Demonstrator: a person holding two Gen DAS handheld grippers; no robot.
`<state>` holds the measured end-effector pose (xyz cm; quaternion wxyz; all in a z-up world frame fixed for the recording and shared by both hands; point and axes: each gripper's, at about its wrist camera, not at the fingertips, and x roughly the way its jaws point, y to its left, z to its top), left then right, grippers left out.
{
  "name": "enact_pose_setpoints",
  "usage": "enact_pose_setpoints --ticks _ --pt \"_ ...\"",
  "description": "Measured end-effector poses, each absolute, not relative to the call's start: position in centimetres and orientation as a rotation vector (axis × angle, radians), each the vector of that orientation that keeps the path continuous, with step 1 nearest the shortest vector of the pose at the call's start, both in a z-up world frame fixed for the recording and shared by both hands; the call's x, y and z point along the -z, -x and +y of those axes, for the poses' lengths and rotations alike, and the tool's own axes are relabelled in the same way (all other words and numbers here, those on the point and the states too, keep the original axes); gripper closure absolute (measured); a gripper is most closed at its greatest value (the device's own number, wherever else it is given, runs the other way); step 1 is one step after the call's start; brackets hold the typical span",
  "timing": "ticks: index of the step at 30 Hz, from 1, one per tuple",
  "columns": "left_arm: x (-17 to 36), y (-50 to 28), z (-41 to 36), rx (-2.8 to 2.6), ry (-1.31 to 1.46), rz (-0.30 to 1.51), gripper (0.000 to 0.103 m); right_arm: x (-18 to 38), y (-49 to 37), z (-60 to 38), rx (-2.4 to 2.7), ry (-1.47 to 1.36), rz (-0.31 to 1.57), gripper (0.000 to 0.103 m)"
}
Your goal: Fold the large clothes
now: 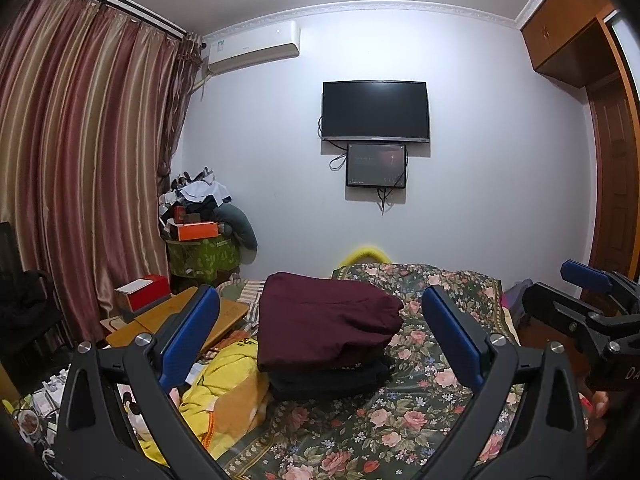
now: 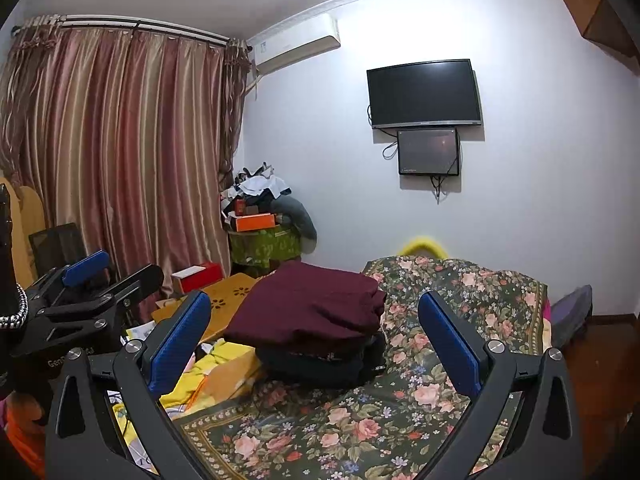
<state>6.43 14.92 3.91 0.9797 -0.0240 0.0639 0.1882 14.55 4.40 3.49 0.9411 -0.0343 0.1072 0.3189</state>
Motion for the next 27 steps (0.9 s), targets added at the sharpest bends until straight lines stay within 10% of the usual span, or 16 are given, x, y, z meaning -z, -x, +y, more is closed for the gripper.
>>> enact_pose_setpoints --ticks 27 --pt "-3.66 -7.02 15.10 -0.342 0.050 0.145 0.001 -3.47 -15.08 3.83 -0.636 0.050 0.226 0.000"
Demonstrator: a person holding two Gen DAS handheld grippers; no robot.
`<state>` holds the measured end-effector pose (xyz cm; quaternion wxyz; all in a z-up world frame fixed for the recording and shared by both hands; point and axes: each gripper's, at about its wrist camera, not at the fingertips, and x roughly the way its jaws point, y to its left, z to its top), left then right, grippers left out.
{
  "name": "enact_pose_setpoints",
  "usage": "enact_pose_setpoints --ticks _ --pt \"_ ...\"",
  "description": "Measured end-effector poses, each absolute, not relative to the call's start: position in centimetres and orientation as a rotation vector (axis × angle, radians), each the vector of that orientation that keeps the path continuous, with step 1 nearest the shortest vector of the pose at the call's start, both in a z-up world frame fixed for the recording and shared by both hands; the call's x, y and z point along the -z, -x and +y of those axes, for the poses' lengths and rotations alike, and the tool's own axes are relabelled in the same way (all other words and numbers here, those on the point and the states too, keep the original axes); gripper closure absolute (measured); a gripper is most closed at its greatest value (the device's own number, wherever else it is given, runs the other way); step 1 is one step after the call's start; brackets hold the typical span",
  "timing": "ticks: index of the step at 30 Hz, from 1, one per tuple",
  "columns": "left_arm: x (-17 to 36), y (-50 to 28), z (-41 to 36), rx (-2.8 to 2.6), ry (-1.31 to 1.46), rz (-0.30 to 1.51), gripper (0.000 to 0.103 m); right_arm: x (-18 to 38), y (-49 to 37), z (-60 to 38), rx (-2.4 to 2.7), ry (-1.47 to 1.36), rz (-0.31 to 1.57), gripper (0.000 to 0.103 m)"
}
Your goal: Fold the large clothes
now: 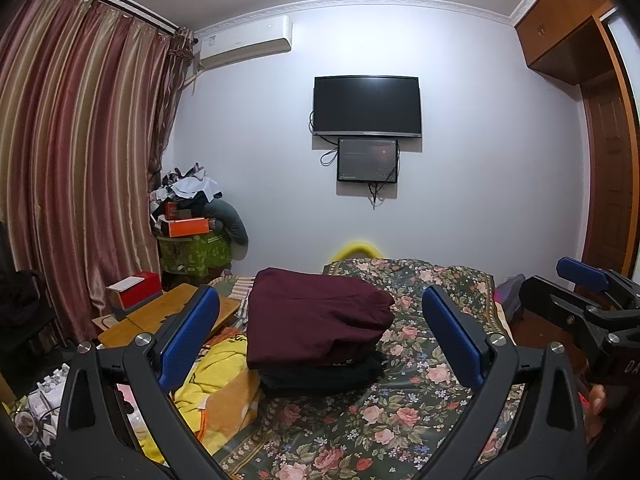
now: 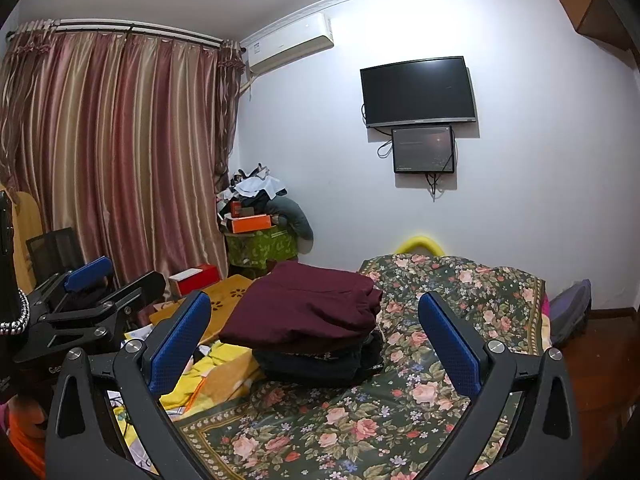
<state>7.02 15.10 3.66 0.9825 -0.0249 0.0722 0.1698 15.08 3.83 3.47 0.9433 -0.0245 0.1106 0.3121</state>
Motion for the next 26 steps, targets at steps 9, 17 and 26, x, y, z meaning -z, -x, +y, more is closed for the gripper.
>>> enact_pose_setpoints --ticks 9,17,26 --pt "-3.55 -7.25 15.18 -0.314 0.056 0.161 0.001 -3.60 -15.28 3.64 -0.628 0.049 0.225 0.000" --pt "-3.35 -7.30 15.29 -0.313 0.065 0.165 0.001 -3.42 -15.47 3.71 -0.625 0.049 0.233 0.000" --pt "-2.96 -7.53 15.76 -0.309 0.081 0.180 0.001 -3.04 -15.68 4.01 -0.618 0.049 0.246 0.000"
